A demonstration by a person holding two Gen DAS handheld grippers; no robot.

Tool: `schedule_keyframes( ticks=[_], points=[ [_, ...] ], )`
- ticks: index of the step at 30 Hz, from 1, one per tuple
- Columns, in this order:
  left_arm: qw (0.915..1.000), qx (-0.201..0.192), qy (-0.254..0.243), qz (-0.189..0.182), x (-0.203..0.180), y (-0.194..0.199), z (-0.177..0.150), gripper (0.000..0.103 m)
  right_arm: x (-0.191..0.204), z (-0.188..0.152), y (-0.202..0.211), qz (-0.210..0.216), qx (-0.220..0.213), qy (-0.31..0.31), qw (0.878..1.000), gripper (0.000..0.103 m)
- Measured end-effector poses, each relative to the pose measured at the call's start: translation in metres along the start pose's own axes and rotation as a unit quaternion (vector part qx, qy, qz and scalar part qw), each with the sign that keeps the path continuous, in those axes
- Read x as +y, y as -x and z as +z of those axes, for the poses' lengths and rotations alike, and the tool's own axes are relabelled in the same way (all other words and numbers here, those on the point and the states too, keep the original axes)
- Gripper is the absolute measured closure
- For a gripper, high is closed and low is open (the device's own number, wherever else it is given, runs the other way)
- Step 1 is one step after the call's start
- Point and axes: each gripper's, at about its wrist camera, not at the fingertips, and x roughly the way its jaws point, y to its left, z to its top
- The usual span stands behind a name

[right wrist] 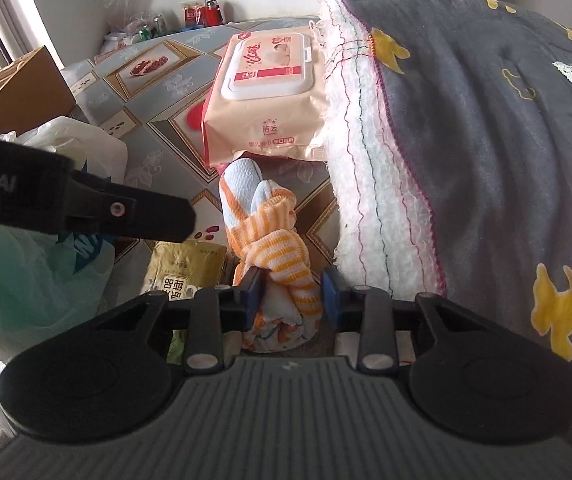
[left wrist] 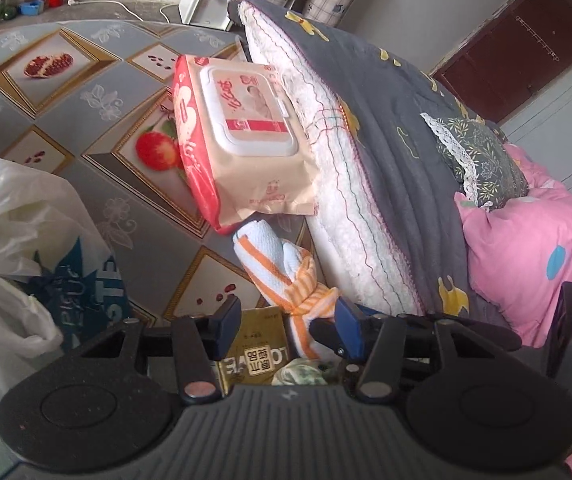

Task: Organize soft objects
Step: 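Grasp the orange-and-white striped towel with both grippers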

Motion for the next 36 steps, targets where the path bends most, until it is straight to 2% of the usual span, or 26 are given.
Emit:
schedule_keyframes(
  ticks=[9, 15, 19, 22, 25, 28, 29, 30, 33, 36],
  points=[
    [0.9982, 0.046, 0.036, -0.012, -0.005, -0.036, 0.014, 0.048, -0.001, -0.005, 0.015, 0.004, -0.042, -0.017, 0.999, 0.08],
    [0.9953, 0.051, 0.076, -0.032, 0.002, -0.038, 0.019, 0.049, 0.005, -0.003, 0.034, 0.0, -0.069, -0.014, 0.998, 0.081],
    [0.9943, 0.043, 0.086, -0.046, 0.002, -0.031, 0.023, 0.06, 0.015, 0.001, 0.044, -0.015, -0.085, 0.0, 0.996, 0.083],
    [0.9932, 0.041, 0.096, -0.052, 0.004, -0.026, 0.024, 0.061, 0.023, 0.002, 0.049, -0.024, -0.093, 0.009, 0.995, 0.083],
    [0.9907, 0.043, 0.112, -0.064, 0.009, -0.019, 0.025, 0.056, 0.028, 0.003, 0.058, -0.026, -0.104, 0.013, 0.994, 0.084],
    [0.9882, 0.042, 0.127, -0.074, 0.015, -0.011, 0.026, 0.045, 0.035, 0.004, 0.068, -0.031, -0.119, 0.023, 0.992, 0.085],
    [0.9876, 0.041, 0.13, -0.078, 0.016, -0.008, 0.025, 0.041, 0.037, 0.004, 0.072, -0.032, -0.123, 0.025, 0.992, 0.087],
    [0.9865, 0.041, 0.135, -0.084, 0.017, -0.006, 0.025, 0.04, 0.04, 0.004, 0.077, -0.027, -0.128, 0.027, 0.991, 0.096],
    [0.9841, 0.037, 0.143, -0.098, 0.018, 0.002, 0.024, 0.04, 0.048, 0.003, 0.088, -0.033, -0.14, 0.032, 0.989, 0.096],
    [0.9863, 0.029, 0.134, -0.092, 0.014, 0.009, 0.022, 0.044, 0.05, 0.002, 0.092, -0.027, -0.143, 0.026, 0.989, 0.096]
  ],
)
